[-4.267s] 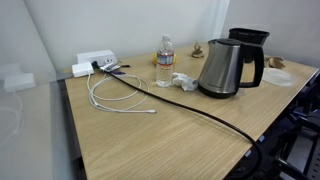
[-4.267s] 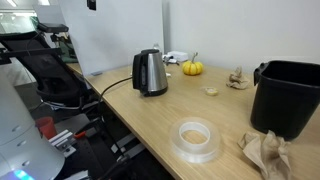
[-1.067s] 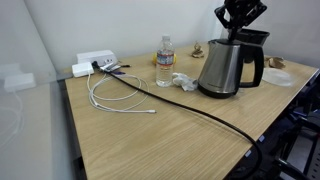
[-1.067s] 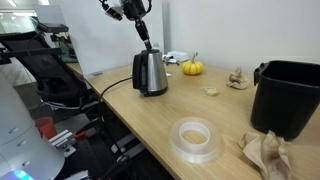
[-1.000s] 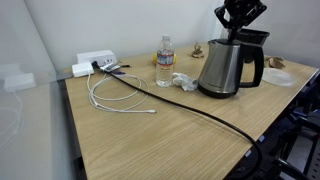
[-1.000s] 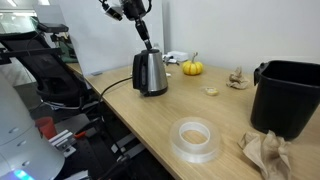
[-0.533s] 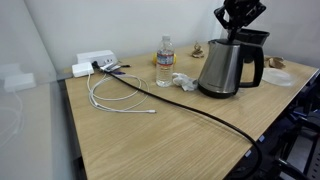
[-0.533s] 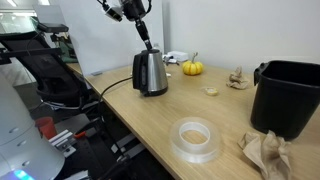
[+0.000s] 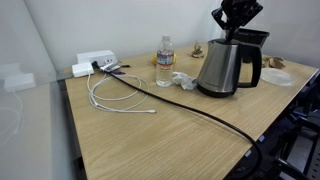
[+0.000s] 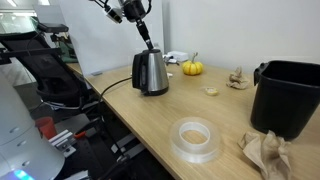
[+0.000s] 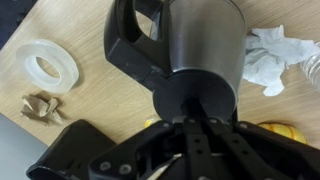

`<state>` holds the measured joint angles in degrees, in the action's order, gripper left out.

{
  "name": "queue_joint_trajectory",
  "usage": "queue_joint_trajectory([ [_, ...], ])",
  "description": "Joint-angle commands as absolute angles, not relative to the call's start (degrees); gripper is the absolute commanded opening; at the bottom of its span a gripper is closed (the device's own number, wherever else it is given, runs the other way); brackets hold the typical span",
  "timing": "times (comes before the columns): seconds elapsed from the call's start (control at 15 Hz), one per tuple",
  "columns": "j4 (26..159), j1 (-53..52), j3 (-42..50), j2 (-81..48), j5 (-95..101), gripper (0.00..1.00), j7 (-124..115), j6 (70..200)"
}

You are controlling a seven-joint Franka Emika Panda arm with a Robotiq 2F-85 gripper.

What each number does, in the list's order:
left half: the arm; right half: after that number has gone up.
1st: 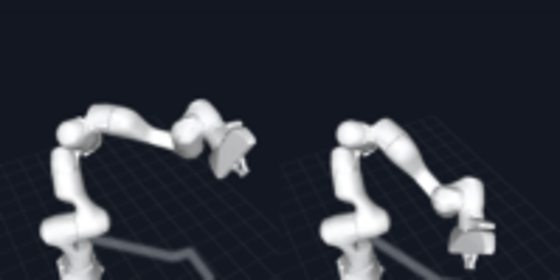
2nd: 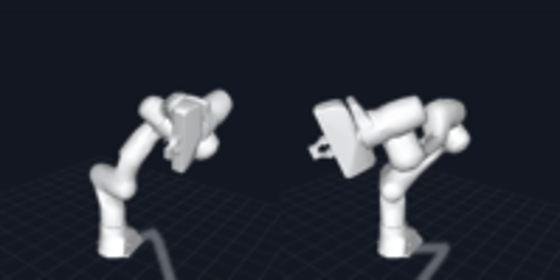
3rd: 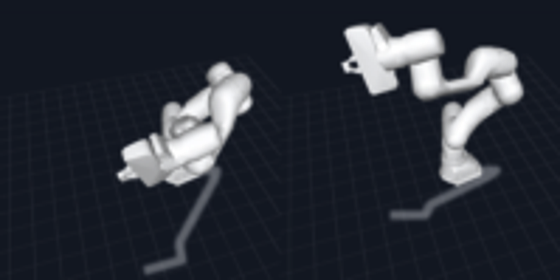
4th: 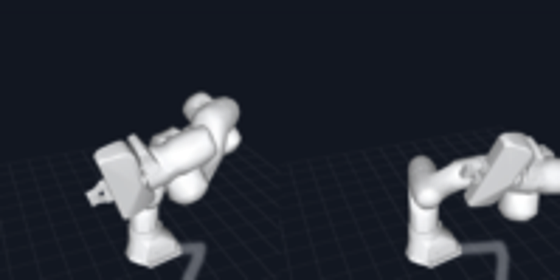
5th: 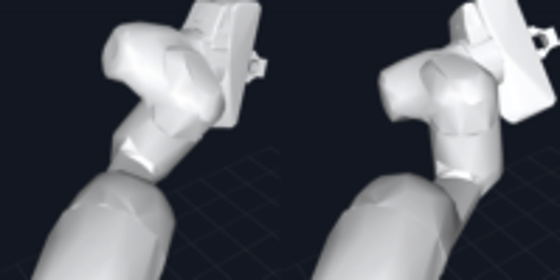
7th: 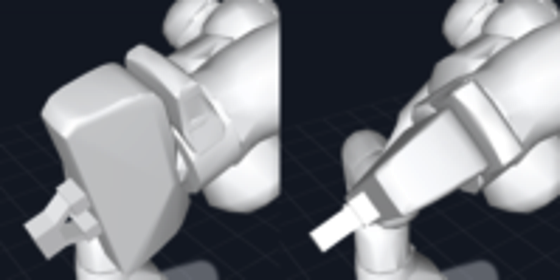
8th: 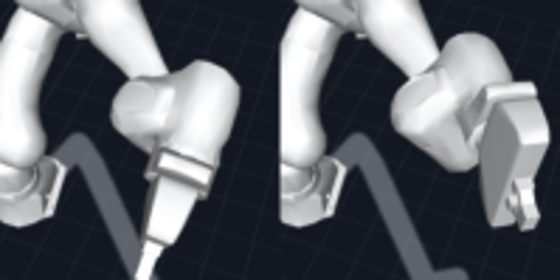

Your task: Open the kettle lid

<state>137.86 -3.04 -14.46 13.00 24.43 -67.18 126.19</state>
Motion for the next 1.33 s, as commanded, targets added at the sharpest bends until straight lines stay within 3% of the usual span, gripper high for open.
queue_joint_trajectory([
  [0.0, 137.2, -3.6, -14.3, 9.9, 25.9, 0.00, -66.7, 126.4],
  [1.27, 137.8, -4.4, -13.9, 10.0, 25.6, 0.00, -55.6, 125.9],
])
